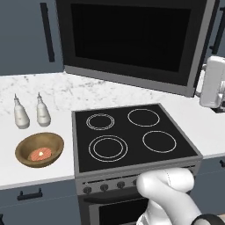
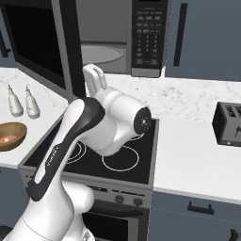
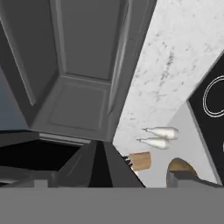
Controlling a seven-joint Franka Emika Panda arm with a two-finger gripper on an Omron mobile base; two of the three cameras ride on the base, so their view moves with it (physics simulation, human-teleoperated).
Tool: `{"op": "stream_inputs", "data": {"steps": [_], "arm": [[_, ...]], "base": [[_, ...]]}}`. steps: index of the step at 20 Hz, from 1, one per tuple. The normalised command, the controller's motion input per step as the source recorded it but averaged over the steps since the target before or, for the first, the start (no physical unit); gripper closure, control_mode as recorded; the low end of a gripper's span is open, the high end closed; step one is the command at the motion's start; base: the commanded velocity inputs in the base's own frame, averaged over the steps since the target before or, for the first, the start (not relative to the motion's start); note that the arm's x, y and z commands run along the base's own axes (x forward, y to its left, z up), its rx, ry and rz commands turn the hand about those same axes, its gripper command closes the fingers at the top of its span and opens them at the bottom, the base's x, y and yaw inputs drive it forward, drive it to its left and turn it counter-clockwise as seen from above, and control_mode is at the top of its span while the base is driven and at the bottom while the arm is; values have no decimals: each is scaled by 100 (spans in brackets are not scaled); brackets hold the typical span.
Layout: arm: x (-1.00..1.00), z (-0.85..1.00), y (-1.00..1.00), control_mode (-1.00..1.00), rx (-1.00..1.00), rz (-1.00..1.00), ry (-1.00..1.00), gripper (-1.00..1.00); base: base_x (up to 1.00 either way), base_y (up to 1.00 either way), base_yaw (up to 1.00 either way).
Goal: Open the microwave, place the bowl with waffle inside the microwave, then close the microwave door and turn it on.
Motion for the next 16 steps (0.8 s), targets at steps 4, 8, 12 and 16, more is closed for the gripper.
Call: {"op": "stream_inputs", "data": {"steps": [4, 8, 12, 16], "arm": [[-78, 0, 100, -100, -13, 51, -15, -100], [-100, 0, 100, -100, -18, 42, -23, -100], [-83, 0, 100, -100, -21, 34, -17, -100], [-3, 4, 100, -100, -24, 10, -12, -100]], "base": [[0, 0, 0], [0, 0, 0], [0, 0, 0], [0, 0, 0]]}}
